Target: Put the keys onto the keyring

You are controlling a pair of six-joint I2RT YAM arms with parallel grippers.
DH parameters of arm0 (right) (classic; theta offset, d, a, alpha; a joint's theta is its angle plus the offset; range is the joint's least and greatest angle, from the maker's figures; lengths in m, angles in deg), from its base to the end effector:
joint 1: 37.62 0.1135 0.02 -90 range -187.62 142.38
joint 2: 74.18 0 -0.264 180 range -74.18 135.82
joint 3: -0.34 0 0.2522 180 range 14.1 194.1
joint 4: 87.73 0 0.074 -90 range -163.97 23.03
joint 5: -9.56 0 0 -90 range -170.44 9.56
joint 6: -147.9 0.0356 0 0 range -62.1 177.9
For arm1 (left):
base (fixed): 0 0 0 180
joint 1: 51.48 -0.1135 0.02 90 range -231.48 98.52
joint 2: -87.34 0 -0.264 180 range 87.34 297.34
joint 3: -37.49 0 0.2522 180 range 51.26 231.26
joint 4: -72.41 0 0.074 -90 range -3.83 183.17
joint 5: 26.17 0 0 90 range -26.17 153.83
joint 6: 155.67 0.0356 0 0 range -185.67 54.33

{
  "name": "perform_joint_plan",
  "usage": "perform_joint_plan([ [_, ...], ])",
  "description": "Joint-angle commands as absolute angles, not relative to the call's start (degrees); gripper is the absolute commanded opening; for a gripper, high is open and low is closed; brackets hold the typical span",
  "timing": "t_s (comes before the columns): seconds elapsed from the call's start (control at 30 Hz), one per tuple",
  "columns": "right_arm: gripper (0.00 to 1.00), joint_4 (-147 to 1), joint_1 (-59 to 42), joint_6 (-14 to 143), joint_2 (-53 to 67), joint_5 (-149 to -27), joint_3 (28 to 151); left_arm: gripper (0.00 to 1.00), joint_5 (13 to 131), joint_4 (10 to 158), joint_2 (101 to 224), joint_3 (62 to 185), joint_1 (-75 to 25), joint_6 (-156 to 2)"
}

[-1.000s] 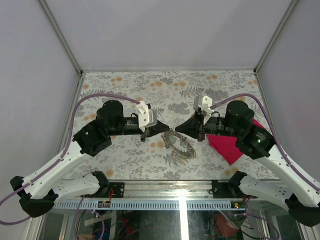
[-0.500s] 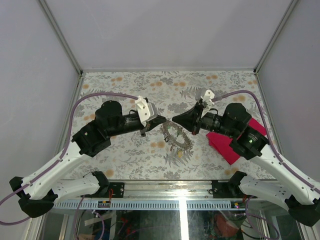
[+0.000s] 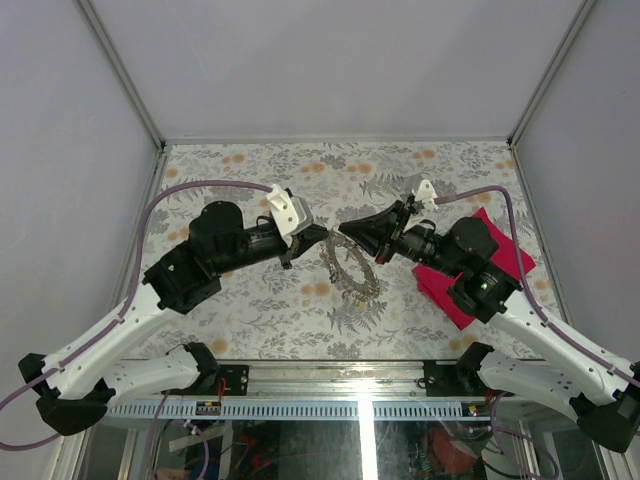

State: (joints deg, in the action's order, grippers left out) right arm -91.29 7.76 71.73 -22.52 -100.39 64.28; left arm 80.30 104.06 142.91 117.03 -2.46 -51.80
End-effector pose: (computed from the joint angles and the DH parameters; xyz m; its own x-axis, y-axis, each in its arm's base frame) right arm 0.1361 0.1552 0.4035 -0.0289 0.2906 -0.9564 -0.9194 0.3678 0.1395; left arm 0.1290 -0.1639 0.4193 0.1326 0.1979 -0.9712 0.9027 0.3804 0.2008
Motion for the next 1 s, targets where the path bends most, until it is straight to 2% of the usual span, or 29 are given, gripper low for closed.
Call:
perform_joint_plan([
  [0.0,0.00,-105.5,7.9,72.3,-23.3,-96.2,65.1,0.06,81.2,102.6,141.8,117.8,-1.6,-53.9],
  [0.2,0.00,-106.3,7.9,70.4,-23.4,-96.5,64.5,0.16,82.6,101.9,140.7,117.9,-1.6,-54.7],
  [0.53,0.00,-108.8,7.9,65.6,-25.2,-102.0,62.0,0.18,82.9,96.2,136.1,116.2,-1.6,-58.1],
  [0.97,0.00,-117.8,7.9,65.5,-26.9,-112.6,58.8,0.28,86.9,84.1,132.2,109.2,-1.6,-64.4],
])
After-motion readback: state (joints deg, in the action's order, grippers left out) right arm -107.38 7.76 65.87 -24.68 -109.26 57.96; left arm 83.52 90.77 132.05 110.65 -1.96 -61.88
